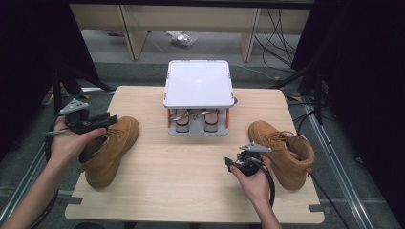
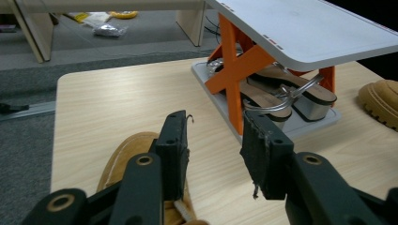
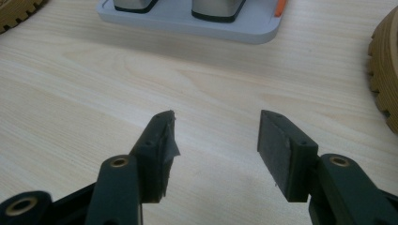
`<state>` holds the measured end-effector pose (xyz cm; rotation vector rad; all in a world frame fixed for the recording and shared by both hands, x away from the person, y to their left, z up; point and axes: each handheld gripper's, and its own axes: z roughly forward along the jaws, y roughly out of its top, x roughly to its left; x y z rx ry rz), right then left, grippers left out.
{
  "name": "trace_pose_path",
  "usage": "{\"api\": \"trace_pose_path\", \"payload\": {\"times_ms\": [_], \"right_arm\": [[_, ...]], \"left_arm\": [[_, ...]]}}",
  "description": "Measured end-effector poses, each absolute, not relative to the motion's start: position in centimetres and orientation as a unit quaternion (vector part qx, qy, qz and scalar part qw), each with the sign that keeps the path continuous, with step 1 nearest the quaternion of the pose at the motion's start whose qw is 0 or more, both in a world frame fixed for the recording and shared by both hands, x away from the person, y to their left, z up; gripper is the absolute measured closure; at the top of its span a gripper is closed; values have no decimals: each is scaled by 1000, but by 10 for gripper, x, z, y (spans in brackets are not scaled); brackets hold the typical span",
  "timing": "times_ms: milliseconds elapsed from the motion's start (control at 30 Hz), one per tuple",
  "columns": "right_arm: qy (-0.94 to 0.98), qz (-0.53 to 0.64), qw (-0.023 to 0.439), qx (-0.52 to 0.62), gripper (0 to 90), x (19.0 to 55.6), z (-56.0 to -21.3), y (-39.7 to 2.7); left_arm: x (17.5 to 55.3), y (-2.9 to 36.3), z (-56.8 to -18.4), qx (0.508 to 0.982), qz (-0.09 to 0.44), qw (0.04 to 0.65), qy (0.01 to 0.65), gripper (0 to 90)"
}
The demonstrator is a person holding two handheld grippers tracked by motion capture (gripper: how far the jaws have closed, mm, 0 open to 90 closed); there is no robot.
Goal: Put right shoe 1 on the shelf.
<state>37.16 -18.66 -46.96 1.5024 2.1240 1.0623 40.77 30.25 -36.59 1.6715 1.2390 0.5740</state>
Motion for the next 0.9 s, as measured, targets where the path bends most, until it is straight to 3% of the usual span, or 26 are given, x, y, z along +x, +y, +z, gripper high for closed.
{"api": "trace_pose_path", "payload": {"times_ms": [867, 900], "right_arm": [[749, 365, 163, 528, 459, 371, -478, -187], [741, 367, 145, 543, 458, 369, -478, -184]], "left_arm": [[392, 345, -393, 658, 233, 452, 555, 576], [392, 345, -393, 658, 233, 452, 555, 575]]}}
